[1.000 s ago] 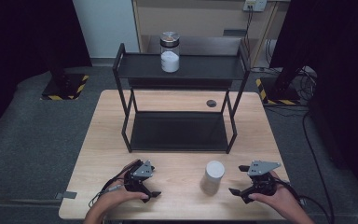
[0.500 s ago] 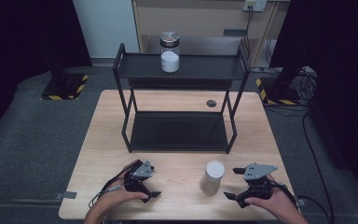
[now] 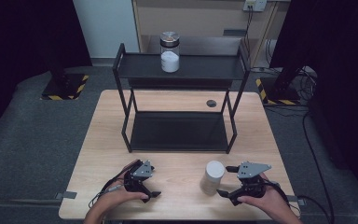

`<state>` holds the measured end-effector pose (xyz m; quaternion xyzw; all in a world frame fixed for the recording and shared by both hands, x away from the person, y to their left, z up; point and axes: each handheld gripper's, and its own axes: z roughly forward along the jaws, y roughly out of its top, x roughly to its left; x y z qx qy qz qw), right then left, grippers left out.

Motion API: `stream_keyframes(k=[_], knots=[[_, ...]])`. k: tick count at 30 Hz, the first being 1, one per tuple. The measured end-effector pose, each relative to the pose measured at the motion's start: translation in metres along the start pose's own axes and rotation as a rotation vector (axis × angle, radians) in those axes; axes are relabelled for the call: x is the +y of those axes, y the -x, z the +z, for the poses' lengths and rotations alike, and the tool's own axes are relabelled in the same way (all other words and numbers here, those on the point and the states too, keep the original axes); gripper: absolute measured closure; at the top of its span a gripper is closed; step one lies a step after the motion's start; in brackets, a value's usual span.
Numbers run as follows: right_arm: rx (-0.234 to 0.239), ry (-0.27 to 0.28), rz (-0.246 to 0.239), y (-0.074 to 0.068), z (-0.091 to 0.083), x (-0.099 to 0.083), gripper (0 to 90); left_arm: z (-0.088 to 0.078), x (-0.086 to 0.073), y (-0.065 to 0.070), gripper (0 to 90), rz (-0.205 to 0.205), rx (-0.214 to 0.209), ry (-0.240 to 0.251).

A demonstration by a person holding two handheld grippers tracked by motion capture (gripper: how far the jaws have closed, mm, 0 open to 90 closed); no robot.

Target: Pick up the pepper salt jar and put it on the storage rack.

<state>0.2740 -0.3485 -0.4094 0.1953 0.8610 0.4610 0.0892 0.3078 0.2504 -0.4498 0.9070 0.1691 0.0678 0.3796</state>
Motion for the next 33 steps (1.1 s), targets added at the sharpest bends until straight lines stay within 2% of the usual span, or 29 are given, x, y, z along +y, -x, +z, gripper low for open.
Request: stream_keyframes(k=[6, 13, 22, 28, 33], knots=[[0.013, 0.045, 0.016, 0.002, 0.007, 0.002, 15.4, 0.0, 0.0, 0.0, 0.0, 0.0, 0.0, 0.0], [0.022, 0.069, 0.023, 0.002, 0.016, 0.004, 21.1, 0.0, 0.0, 0.0, 0.0, 0.0, 0.0, 0.0], [0.015, 0.084, 0.027, 0.0, 0.023, 0.002, 27.6, 0.0, 0.0, 0.0, 0.0, -0.001, 0.0, 0.0], [-0.001, 0.102, 0.015, -0.003, 0.024, 0.0, 34.3, 0.0, 0.0, 0.0, 0.0, 0.0, 0.0, 0.0], [-0.017, 0.106, 0.003, -0.007, 0.023, 0.0, 35.5, 0.0, 0.0, 0.0, 0.0, 0.0, 0.0, 0.0]])
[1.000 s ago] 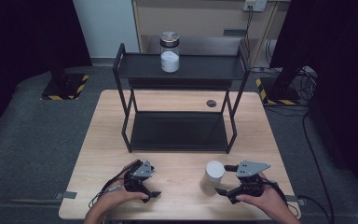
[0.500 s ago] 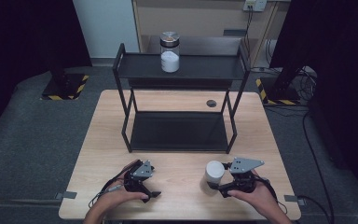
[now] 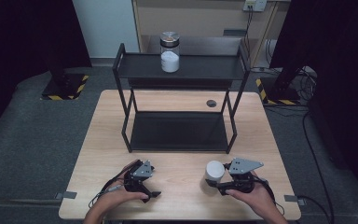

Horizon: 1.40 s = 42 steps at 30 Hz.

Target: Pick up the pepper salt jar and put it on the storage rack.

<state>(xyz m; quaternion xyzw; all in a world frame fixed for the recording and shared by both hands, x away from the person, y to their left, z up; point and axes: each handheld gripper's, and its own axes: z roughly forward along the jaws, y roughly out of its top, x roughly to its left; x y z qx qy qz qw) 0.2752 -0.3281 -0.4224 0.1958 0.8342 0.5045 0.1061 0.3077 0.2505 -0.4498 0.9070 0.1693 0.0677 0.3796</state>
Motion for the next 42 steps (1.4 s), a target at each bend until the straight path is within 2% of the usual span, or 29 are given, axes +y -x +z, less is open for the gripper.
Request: stream_keyframes(k=[8, 11, 15, 20, 25, 42], knots=[[0.0, 0.015, -0.004, 0.002, -0.002, -0.003, 36.1, 0.0, 0.0, 0.0, 0.0, 0.0, 0.0, 0.0], [0.007, 0.037, 0.01, 0.006, -0.007, -0.005, 36.1, 0.0, 0.0, 0.0, 0.0, 0.0, 0.0, 0.0], [0.014, 0.046, -0.003, 0.011, -0.015, 0.002, 36.1, 0.0, 0.0, 0.0, 0.0, -0.001, 0.0, 0.0], [0.052, 0.053, -0.006, 0.023, -0.025, 0.012, 36.1, 0.0, 0.0, 0.0, 0.0, -0.001, 0.0, 0.001], [0.101, 0.061, -0.019, 0.037, -0.034, 0.027, 36.1, 0.0, 0.0, 0.0, 0.0, 0.0, 0.0, 0.0], [0.154, 0.05, -0.046, 0.064, -0.059, 0.1, 36.1, 0.0, 0.0, 0.0, 0.0, 0.0, -0.001, 0.0]])
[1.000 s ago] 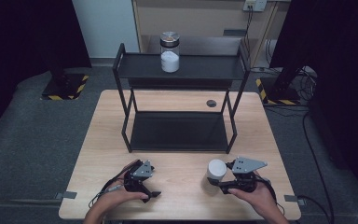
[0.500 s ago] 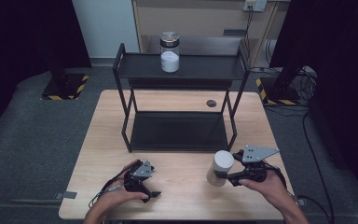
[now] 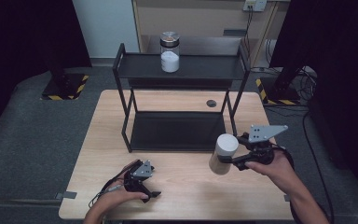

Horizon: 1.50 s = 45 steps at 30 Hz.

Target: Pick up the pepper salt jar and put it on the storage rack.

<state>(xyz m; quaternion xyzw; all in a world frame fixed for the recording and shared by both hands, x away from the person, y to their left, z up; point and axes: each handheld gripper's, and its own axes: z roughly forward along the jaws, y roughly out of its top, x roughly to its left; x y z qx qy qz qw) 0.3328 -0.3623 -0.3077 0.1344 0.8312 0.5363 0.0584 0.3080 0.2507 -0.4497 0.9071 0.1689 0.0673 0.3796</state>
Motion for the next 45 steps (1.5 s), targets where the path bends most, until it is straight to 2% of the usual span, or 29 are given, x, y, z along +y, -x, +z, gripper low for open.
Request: stream_keyframes(k=[7, 14, 23, 45], knots=[[0.009, 0.017, 0.003, 0.011, -0.007, 0.031, 36.1, 0.0, 0.0, 0.0, 0.0, 0.001, 0.0, 0.0], [0.0, 0.01, -0.006, 0.019, -0.013, 0.066, 36.1, 0.0, 0.0, 0.0, 0.0, 0.002, 0.0, -0.001], [-0.017, 0.028, -0.007, 0.032, -0.021, 0.107, 36.1, 0.0, 0.0, 0.0, 0.0, 0.002, 0.0, -0.001], [-0.06, 0.037, -0.02, 0.069, -0.026, 0.188, 36.1, 0.0, 0.0, -0.001, 0.0, 0.003, -0.002, -0.001]])
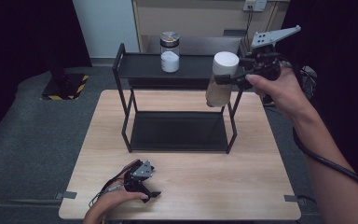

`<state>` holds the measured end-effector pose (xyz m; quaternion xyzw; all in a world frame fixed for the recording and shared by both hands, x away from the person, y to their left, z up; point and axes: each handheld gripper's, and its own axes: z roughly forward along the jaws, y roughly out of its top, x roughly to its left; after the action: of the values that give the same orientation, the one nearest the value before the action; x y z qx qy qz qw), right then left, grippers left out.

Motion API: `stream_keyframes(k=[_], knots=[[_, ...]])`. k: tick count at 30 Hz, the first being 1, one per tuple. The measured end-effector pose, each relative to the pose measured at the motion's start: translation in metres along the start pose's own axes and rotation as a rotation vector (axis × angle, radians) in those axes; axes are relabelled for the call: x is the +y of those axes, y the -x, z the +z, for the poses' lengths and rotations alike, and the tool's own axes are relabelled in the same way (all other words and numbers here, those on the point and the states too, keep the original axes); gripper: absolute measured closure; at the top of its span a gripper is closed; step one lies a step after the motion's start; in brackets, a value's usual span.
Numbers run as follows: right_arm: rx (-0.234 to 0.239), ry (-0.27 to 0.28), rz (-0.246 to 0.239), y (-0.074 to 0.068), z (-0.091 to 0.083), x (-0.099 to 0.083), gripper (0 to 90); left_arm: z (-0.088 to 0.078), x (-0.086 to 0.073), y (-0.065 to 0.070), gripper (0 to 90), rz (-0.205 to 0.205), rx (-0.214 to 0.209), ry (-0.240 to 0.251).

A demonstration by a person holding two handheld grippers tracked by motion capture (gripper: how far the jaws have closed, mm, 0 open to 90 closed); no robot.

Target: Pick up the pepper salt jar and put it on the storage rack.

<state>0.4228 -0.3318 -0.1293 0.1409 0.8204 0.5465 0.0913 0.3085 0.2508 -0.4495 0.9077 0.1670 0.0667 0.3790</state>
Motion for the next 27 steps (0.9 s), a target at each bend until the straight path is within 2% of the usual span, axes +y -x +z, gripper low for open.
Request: stream_keyframes(k=[8, 15, 27], knots=[[-0.017, 0.007, -0.008, 0.013, 0.002, 0.023, 36.1, 0.0, 0.0, -0.001, 0.0, 0.007, -0.003, -0.003], [-0.029, -0.002, -0.001, 0.025, 0.011, 0.038, 36.0, 0.0, 0.0, -0.001, 0.0, 0.009, -0.004, -0.003], [-0.059, -0.023, 0.035, 0.052, 0.033, 0.044, 36.0, -0.001, 0.0, -0.002, 0.0, 0.011, -0.006, -0.002]])
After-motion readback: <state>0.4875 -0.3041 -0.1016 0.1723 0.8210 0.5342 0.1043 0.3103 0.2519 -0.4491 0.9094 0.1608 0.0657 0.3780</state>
